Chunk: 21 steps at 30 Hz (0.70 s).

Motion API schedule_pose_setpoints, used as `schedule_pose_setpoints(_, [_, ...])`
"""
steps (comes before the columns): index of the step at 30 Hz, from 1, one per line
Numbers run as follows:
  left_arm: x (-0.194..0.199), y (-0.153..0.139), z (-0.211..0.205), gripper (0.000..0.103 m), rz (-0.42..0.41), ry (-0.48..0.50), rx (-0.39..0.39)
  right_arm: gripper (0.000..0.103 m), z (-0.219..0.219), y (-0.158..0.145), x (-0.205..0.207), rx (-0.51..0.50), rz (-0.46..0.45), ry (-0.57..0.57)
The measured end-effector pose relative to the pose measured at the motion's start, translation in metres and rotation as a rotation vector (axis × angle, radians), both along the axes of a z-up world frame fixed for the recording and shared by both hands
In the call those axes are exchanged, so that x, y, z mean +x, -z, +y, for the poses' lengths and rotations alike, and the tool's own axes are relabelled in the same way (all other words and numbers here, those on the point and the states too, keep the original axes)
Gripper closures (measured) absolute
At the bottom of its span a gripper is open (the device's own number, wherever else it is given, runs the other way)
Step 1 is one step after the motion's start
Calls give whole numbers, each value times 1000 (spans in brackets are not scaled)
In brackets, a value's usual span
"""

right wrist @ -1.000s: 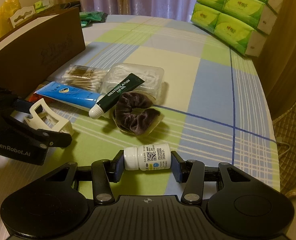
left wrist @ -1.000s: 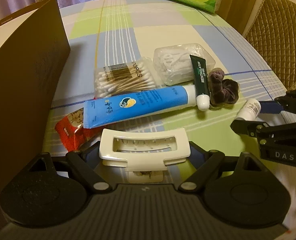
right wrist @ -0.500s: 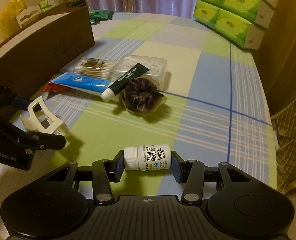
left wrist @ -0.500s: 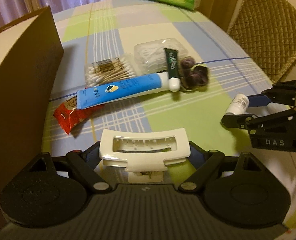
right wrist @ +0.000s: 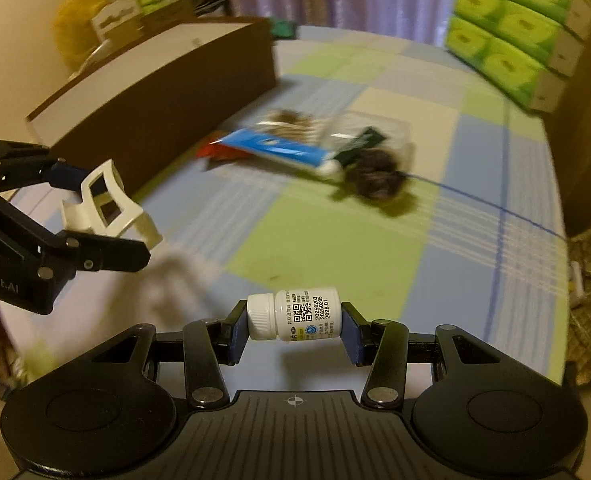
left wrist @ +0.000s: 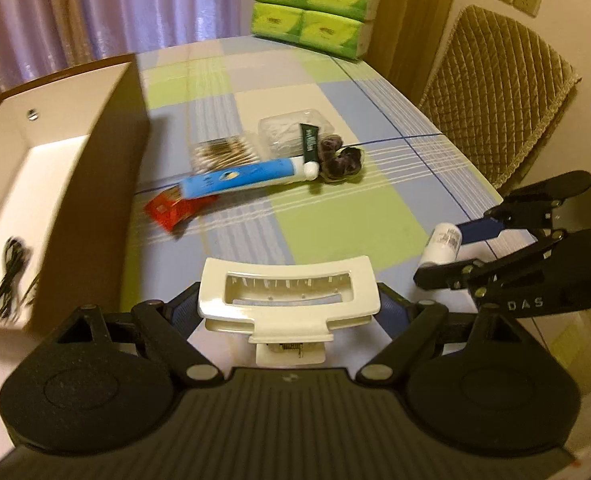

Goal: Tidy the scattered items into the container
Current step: 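Carry the white clip and pill bottle over the box and open both tools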

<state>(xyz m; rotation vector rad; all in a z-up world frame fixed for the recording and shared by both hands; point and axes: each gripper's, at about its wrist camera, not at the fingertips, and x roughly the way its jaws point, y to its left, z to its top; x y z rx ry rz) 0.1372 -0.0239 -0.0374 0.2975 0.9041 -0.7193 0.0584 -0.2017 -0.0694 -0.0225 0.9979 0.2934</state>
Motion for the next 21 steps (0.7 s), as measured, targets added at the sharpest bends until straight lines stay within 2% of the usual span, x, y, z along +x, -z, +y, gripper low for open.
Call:
schedule_pose_setpoints(4, [-9, -13, 33, 18, 1, -57, 2, 58, 34, -9, -3, 20, 22, -61])
schedule_pose_setpoints(8, [-11, -28, 71, 18, -2, -100, -1, 58, 75, -21, -3, 39, -6, -154])
schedule_pose_setpoints(13, [-1, -44, 119, 18, -32, -120, 27, 58, 124, -30, 4, 113, -15, -243])
schedule_pose_setpoints(21, [34, -66, 183, 18, -87, -153, 16, 58, 187, -55, 26, 161, -117, -311])
